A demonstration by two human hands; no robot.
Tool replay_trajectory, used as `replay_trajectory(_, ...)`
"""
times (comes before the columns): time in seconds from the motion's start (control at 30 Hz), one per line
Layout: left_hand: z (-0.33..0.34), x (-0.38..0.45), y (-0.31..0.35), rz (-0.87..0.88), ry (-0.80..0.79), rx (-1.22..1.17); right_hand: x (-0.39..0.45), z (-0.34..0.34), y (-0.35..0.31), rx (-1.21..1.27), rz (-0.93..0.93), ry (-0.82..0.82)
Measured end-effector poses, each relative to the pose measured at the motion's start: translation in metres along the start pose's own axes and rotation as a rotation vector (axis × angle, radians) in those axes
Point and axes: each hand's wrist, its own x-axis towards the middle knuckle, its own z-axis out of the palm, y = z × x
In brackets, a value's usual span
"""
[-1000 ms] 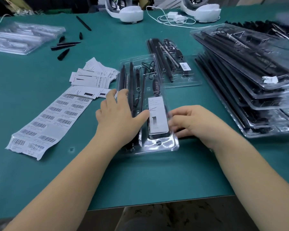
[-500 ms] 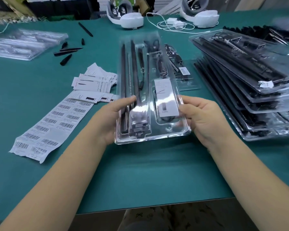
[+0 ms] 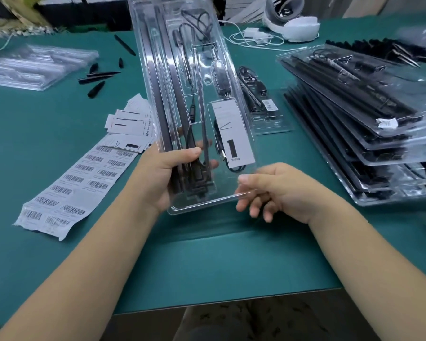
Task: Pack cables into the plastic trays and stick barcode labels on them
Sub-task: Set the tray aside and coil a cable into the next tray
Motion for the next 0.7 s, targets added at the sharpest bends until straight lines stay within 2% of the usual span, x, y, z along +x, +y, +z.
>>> replay_trajectory(0.33,-0.010,0.006,-0.004,-0.123,-0.078,0.064,0.004,0.002,0.004,0.084,-0.174,-0.003)
replay_trajectory(0.5,-0.010,0.008,-0.006,-0.127,-0.044,0.020,0.009,0.005,0.006,0.140,-0.158,0.108)
replay_trajectory(0.63,-0.010,0.008,-0.005,-0.133,-0.020,0.022,0.009,0.007,0.004,0.073,-0.153,0.140)
replay_trajectory(0.7,-0.011,0.008,-0.003,-0.121,-0.021,0.020,0.010,0.008,0.003,0.044,-0.170,0.212)
